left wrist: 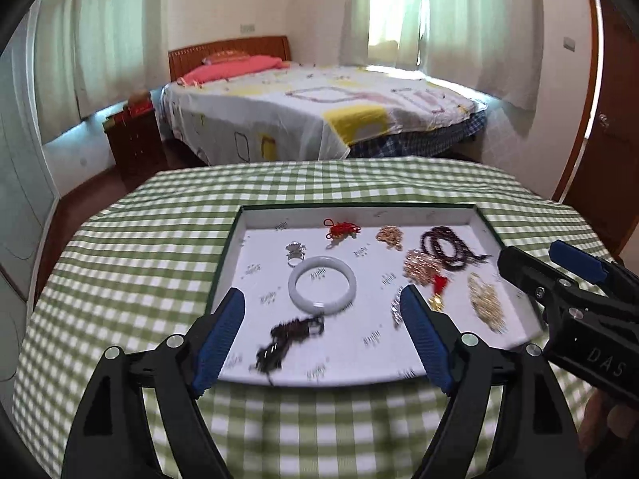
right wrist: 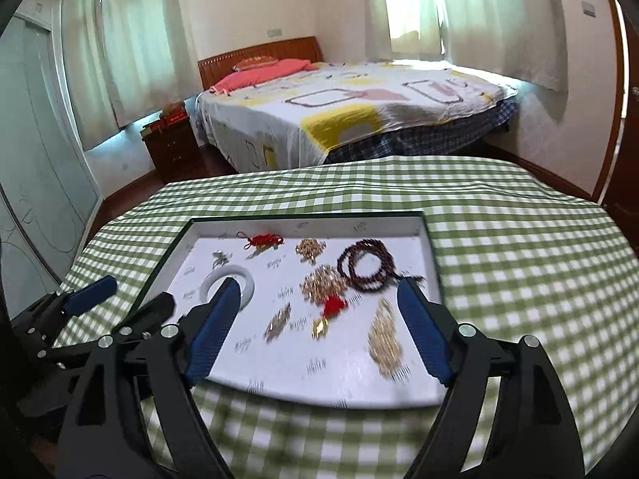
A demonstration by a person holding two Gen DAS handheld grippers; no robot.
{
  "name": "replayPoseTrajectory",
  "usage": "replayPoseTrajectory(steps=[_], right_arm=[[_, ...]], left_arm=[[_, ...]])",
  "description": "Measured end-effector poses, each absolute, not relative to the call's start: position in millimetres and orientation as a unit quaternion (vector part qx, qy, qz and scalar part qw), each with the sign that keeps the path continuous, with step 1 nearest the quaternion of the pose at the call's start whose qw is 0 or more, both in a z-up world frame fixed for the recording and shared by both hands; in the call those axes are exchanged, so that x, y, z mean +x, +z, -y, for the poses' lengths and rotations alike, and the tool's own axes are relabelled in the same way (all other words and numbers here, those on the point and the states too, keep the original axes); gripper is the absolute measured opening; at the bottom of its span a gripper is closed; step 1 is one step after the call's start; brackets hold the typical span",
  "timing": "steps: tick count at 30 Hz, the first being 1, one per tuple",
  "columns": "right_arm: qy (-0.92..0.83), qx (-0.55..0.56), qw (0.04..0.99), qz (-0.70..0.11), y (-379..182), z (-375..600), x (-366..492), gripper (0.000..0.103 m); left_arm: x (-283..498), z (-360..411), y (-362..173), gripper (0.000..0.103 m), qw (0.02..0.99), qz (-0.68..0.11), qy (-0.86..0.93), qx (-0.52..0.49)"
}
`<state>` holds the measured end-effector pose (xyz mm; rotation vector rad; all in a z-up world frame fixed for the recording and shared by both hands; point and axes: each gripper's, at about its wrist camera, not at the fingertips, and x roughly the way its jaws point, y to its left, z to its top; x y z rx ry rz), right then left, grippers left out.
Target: Organize jewelry
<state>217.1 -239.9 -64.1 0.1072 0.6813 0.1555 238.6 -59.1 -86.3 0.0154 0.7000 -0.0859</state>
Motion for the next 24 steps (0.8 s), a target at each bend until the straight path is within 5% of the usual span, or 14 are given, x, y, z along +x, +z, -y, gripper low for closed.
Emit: replayPoseTrajectory(steps=[24], right_arm=[[0.078, 0.012, 0.973, -0.217, 48, 257, 35, 0.091]], left_arm=[[70, 20, 23, 0.084, 0.973, -0.230, 0.019, -0.016]])
